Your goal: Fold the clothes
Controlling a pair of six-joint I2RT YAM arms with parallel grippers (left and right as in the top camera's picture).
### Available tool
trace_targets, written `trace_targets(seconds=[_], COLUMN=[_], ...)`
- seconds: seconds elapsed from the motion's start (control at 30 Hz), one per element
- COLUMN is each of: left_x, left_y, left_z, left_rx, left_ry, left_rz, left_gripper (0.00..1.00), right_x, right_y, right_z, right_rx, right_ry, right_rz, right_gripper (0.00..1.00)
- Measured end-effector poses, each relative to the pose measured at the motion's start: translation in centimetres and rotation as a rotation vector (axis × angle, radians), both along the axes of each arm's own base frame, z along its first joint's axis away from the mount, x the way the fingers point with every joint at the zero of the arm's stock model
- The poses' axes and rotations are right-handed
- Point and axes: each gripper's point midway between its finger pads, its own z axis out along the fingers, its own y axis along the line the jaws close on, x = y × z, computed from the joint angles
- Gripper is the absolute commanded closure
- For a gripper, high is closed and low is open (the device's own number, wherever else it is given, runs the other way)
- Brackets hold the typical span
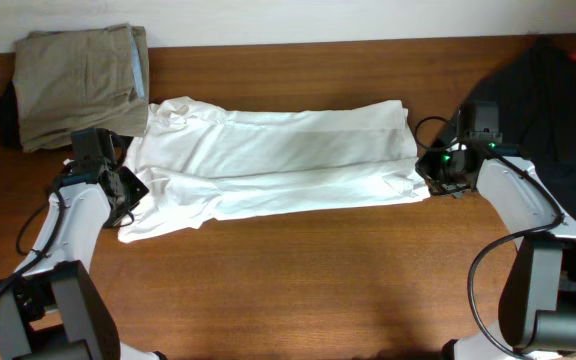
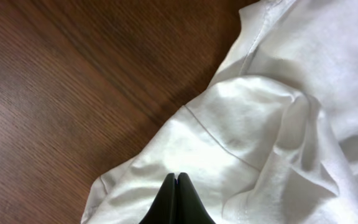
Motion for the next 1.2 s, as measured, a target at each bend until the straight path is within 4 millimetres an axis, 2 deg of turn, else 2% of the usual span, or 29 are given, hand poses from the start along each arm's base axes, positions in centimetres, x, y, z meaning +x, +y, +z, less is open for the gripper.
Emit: trace_targets(seconds=[0.03, 0.13, 0.23, 0.3, 0.33, 0.5, 0.63, 0.67, 0.7, 0.73, 0.83, 0.93, 0.97, 1.03, 1.07, 1.1, 1.2], left_x=[-0.1, -0.1, -0.1, -0.2, -0.2, -0.2, -0.2, -0.2, -0.2, -0.2, -0.2, -0.2, -0.2, -0.2, -0.1, -0.2, -0.2], left_y=[0.0, 0.0, 0.0, 0.0, 0.0, 0.0, 0.0, 0.0, 0.0, 0.0, 0.0, 0.0, 0.0, 0.0, 0.0, 0.0, 0.0], left_z=[0.0, 0.0, -0.1, -0.1, -0.1, -0.1, -0.1, -0.1, -0.1, -0.1, -0.1, -0.1, -0.1, -0.1, -0.1, -0.1, -0.1], left_rx=[-0.001, 0.000, 0.000, -0.001, -0.001, -0.001, -0.001, -0.001, -0.001, -0.001, -0.001, -0.001, -0.001, -0.001, 0.000, -0.001, 0.004], left_ry=[0.003, 0.005, 0.007, 0.008, 0.007, 0.007, 0.008, 0.007, 0.007, 0.007, 0.007, 0.007, 0.007, 0.008, 0.007, 0.007, 0.011], left_rz=[0.000, -0.003, -0.003, -0.003, -0.003, -0.003, -0.003, -0.003, -0.003, -0.003, -0.003, -0.003, -0.003, -0.003, -0.003, -0.003, -0.019], left_gripper=[1.00, 0.99, 0.99, 0.99, 0.99, 0.98, 0.98, 0.99, 0.98, 0.98, 0.98, 0.98, 0.98, 0.98, 0.98, 0.99, 0.99], right_x=[0.0, 0.7, 1.5, 1.9, 2.2, 2.5, 3.2, 3.3, 3.4, 3.5, 3.9, 6.4, 7.4, 8.1, 8.2, 8.2, 8.0], right_y=[0.1, -0.3, -0.4, -0.4, -0.4, -0.5, 0.4, 0.5, 0.5, 0.4, 0.4, -0.4, -0.9, -1.1, -1.3, -1.9, -2.5], right_z=[0.0, -0.2, -2.6, -2.5, -2.4, -2.5, -4.4, -4.3, -4.3, -4.2, -3.9, -2.1, -1.4, -0.9, -0.9, -0.9, -0.4], right_rx=[-0.004, -0.027, -0.029, -0.032, -0.036, -0.037, -0.026, -0.024, -0.024, -0.025, -0.029, -0.070, -0.094, -0.111, -0.121, -0.157, -0.209], right_ry=[-0.002, -0.023, -0.010, -0.025, -0.038, -0.049, -0.044, -0.050, -0.055, -0.059, -0.072, -0.162, -0.209, -0.244, -0.248, -0.246, -0.212], right_rz=[0.010, 0.015, 0.020, 0.025, 0.030, 0.030, 0.054, 0.054, 0.054, 0.054, 0.053, 0.036, 0.026, 0.028, 0.022, 0.014, 0.049], right_gripper=[0.37, 0.43, 0.50, 0.64, 0.67, 0.67, 0.85, 0.87, 0.94, 0.96, 0.96, 0.96, 0.63, 0.28, 0.17, 0.11, 0.07])
